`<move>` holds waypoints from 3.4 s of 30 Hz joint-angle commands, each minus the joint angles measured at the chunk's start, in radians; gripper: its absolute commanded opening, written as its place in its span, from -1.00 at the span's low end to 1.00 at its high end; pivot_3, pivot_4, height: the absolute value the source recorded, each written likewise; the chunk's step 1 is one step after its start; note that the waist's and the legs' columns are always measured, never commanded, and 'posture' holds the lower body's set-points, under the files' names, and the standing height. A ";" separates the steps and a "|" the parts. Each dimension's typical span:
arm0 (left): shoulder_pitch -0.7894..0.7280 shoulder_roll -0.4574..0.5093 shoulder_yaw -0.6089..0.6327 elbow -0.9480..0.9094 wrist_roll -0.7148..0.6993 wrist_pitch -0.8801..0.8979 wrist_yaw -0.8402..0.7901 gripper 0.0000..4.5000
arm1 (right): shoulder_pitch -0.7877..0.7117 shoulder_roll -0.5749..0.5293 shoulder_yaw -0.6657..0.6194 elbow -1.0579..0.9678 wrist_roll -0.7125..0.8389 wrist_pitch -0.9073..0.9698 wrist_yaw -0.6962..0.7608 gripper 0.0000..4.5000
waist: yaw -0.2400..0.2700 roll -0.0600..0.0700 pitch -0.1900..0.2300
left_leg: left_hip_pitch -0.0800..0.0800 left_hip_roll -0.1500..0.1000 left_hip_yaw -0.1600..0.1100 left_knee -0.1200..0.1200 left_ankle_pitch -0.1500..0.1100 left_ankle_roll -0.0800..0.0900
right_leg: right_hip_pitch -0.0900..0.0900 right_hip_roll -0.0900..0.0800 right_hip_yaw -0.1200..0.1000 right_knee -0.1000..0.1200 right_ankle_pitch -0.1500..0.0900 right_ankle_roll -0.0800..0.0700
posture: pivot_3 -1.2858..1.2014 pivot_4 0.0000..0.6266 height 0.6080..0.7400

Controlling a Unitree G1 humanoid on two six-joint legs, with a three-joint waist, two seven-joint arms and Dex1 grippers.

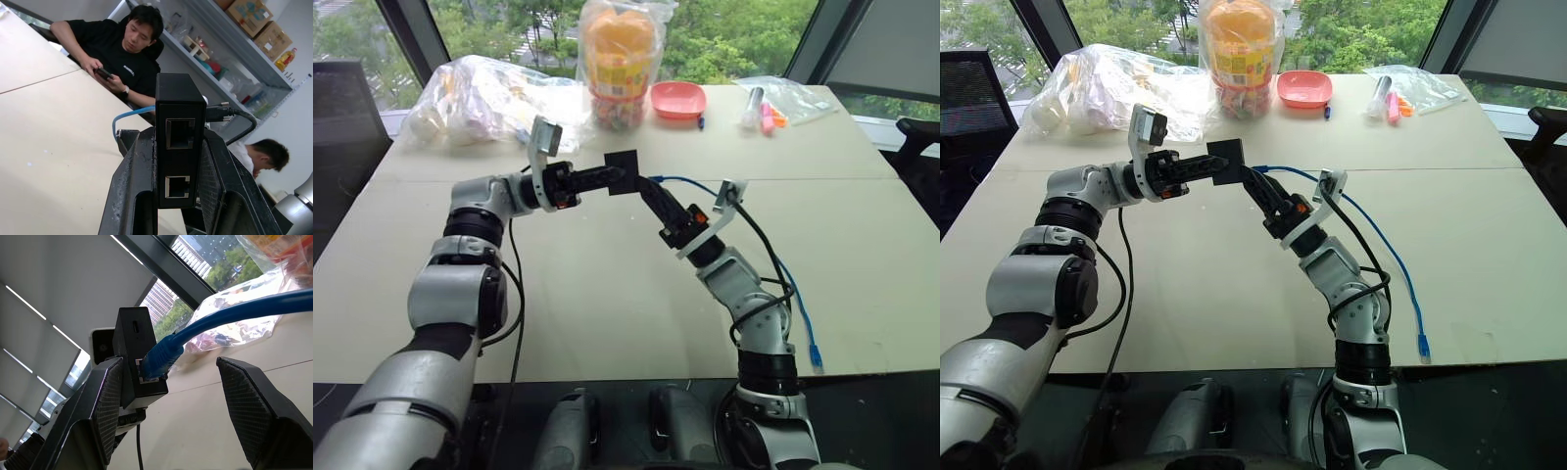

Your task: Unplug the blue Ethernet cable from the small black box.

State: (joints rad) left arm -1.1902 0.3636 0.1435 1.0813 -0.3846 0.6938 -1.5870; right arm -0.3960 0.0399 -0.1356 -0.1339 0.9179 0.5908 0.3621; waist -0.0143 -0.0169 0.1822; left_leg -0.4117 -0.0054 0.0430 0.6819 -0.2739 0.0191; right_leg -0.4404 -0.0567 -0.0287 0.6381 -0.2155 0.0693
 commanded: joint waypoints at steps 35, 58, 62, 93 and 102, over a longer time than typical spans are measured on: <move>0.283 0.097 0.014 -0.559 -0.041 -0.040 0.283 -0.78 | -0.238 -0.302 -0.170 0.295 -0.087 -0.017 -0.048 -0.99 | 0.001 0.001 0.001 | 0.000 -0.001 0.000 -0.001 0.000 0.000 | 0.000 -0.005 0.001 0.000 0.000 -0.001 | 0.03 -0.52 1.00; 0.446 0.020 -0.085 -0.711 0.080 -0.414 0.597 -0.78 | -0.545 -0.463 0.027 0.970 -0.615 -0.191 0.126 -0.82 | 0.003 0.004 0.002 | -0.001 -0.001 0.004 -0.003 0.000 0.000 | -0.001 -0.006 0.002 -0.003 0.001 0.000 | 0.03 -0.52 1.00; 0.454 0.006 -0.073 -0.744 0.064 -0.425 0.640 -0.78 | -0.537 -0.457 -0.029 0.998 -0.601 -0.203 0.088 -0.05 | 0.000 0.004 0.002 | -0.001 -0.001 0.004 -0.003 0.000 0.000 | -0.002 -0.006 0.002 -0.003 0.001 0.000 | 0.03 -0.52 1.00; 0.530 -0.114 -0.102 -0.511 0.188 -0.698 0.879 0.88 | -0.002 -0.435 -0.010 0.087 -0.469 0.025 0.193 1.00 | 0.004 0.004 0.002 | -0.001 -0.001 0.003 -0.001 -0.001 0.001 | 0.000 -0.005 0.001 -0.004 0.002 0.003 | 0.03 -0.52 1.00; 0.747 0.065 -0.038 -1.077 -0.062 -0.242 0.784 0.88 | 0.112 -0.575 -0.121 -0.055 -0.333 0.078 0.326 1.00 | 0.002 0.004 0.002 | -0.001 -0.001 0.003 -0.002 -0.002 0.002 | 0.000 -0.006 0.001 -0.006 0.002 0.003 | 0.03 -0.52 1.00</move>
State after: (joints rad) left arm -0.4606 0.4052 0.0778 0.1158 -0.3904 0.3842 -0.7855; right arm -0.2865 -0.5147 -0.2095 -0.1170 0.5349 0.6618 0.6568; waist -0.0123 -0.0131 0.1845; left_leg -0.4127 -0.0061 0.0461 0.6801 -0.2756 0.0215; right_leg -0.4402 -0.0623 -0.0273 0.6320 -0.2134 0.0719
